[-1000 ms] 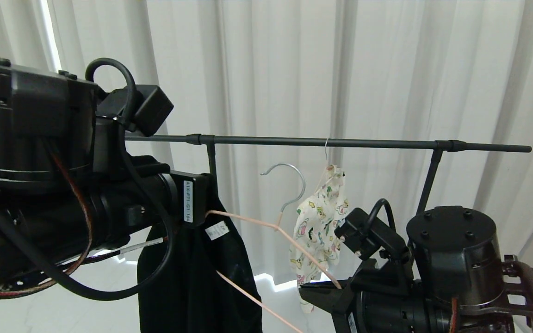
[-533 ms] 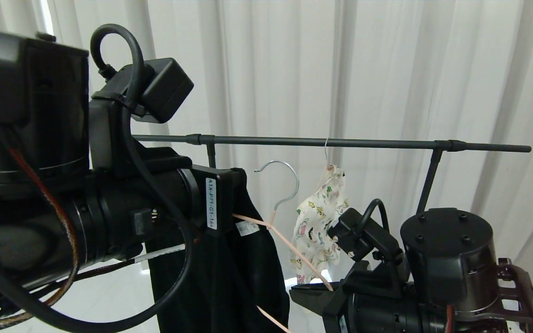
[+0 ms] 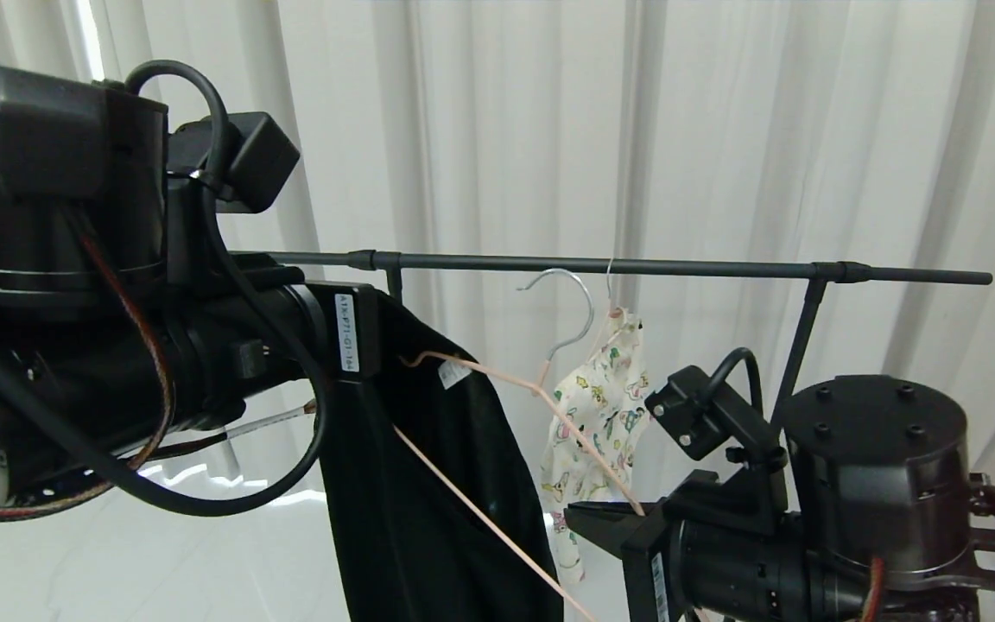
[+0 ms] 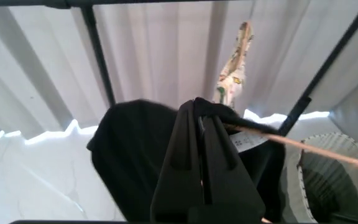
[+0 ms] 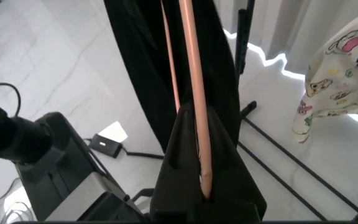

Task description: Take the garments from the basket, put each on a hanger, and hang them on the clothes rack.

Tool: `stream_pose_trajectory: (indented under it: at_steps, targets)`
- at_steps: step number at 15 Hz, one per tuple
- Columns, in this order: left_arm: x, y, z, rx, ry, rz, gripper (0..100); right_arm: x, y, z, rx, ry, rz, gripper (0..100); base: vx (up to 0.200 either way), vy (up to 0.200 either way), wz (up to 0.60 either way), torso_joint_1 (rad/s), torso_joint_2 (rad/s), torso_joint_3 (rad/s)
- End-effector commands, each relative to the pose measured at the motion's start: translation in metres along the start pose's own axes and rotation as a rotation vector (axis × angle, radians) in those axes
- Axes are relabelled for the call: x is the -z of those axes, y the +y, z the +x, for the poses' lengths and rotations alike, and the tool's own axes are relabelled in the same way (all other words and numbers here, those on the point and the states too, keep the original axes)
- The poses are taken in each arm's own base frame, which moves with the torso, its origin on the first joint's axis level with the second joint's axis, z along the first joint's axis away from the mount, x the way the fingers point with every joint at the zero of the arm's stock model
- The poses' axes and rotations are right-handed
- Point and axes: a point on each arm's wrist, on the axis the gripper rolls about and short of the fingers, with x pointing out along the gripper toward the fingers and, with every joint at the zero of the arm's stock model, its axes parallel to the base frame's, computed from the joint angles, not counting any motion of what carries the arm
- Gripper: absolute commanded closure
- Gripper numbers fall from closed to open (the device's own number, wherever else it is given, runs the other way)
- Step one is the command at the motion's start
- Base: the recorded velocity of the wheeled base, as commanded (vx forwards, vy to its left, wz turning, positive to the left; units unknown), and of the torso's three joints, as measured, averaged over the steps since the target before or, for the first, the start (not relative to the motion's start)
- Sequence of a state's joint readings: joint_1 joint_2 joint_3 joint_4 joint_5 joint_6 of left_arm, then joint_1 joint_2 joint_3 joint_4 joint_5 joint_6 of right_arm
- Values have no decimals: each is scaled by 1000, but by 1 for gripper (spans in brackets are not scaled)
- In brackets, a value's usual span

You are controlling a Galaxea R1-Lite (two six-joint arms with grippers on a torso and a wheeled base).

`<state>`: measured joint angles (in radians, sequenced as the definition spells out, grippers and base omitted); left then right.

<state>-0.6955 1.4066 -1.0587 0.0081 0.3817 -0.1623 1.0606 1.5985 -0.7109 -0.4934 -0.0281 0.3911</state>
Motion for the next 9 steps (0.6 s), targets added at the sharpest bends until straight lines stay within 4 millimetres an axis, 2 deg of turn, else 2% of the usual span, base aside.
stream_pose_trajectory:
  at_steps: [1, 6, 9]
  targets:
    - [0, 7, 5, -34, 8, -8, 100, -10, 2, -16, -17, -56, 5, 100, 0, 0, 0, 0, 0, 0]
    - [-6, 6, 11, -40, -4, -20, 100, -14, 6, -24, -52, -75, 0, 100, 0, 0, 0, 0, 0, 0]
    - [-9, 18, 19, -106, -4, -37, 100, -13, 9, -24, -60, -72, -9, 100, 0, 0, 0, 0, 0, 0]
